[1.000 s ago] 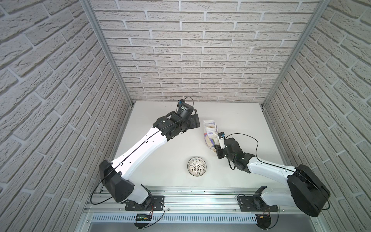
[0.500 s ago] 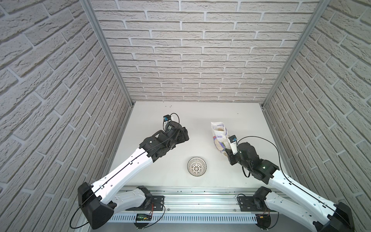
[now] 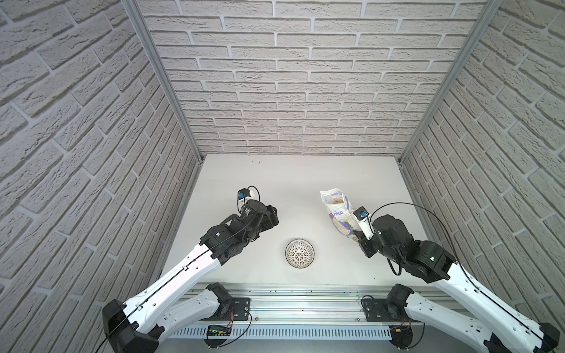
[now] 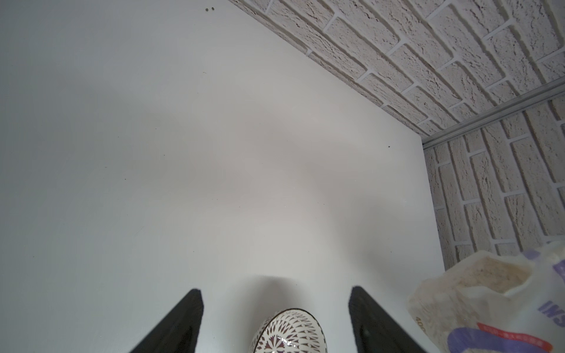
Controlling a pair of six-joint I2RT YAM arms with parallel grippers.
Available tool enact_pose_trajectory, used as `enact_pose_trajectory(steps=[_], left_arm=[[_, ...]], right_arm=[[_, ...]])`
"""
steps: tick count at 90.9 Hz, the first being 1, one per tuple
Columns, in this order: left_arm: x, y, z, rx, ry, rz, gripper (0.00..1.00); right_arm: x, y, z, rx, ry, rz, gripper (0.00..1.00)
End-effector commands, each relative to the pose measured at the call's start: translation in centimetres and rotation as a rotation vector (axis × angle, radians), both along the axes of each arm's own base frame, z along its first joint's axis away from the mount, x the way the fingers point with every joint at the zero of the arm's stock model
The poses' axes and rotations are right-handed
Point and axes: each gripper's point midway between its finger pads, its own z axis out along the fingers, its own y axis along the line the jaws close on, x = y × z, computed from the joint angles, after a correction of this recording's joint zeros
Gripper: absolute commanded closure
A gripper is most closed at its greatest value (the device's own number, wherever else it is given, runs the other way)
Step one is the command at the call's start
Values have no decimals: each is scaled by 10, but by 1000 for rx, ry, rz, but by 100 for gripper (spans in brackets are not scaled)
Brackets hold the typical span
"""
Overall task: Pour the oats into the breakfast bowl
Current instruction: Pick up the oats bag from the center of the board, then pour the oats into the bowl.
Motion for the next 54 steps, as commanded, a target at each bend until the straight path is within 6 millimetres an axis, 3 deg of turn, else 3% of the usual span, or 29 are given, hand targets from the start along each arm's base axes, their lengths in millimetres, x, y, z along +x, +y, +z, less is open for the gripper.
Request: enact_pose_trajectory(steps=[1, 18, 54], left_arm=[[-1, -10, 10, -75, -47, -33, 23], [-2, -28, 7, -144, -29, -80, 27], [-3, -48, 0, -197, -15, -59, 24]], right_arm=[[4, -1, 40, 13, -131, 21, 96], [-3, 3, 24, -34, -120, 89, 97], [10, 20, 1, -242, -178, 257, 96]])
